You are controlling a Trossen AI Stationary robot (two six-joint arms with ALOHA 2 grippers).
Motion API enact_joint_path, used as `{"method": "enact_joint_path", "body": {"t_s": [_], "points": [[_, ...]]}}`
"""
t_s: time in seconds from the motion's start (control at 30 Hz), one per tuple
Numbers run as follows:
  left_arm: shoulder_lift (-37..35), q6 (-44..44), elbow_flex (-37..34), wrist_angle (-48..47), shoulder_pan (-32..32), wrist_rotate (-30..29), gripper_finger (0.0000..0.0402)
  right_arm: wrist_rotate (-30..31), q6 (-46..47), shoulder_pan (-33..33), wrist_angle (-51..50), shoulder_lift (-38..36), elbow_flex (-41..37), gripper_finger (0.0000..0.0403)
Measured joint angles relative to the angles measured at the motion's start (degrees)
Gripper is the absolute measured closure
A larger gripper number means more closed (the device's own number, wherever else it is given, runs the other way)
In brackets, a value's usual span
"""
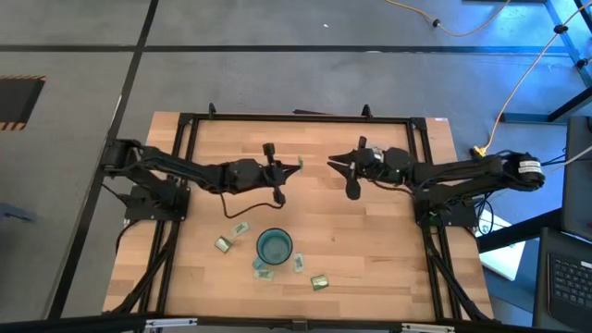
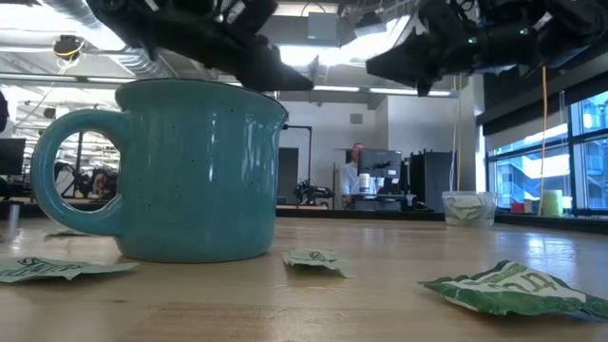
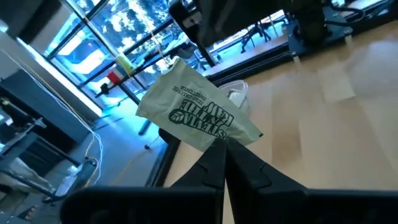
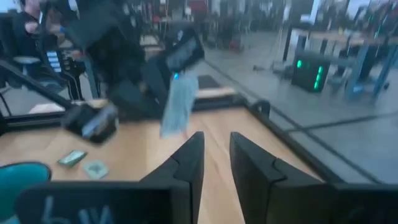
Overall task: Pick and place items into bin
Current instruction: Put the stevia packet into the transparent bin
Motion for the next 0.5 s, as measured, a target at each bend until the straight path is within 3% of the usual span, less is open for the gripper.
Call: {"method": "enact_joint_path", "body": {"t_s": [0.17, 0.4, 0.5], "points": [[4.7, 3.7, 0.0, 5.9, 0.1, -0.1, 0.0399, 0.0, -1.1, 0.0, 4.2, 2.9, 0.0, 0.0303], [8.1, 5.1, 0.0, 11.3, 0.1, -1.8, 0.0399, -0.1, 2.5, 0.0, 4.6, 4.2, 0.0, 0.0212], [8.4, 5.2, 0.0, 12.7, 0.1, -3.8, 0.0400, -3.9, 3.2, 0.0, 6.2, 4.2, 0.0, 0.0182]]}}
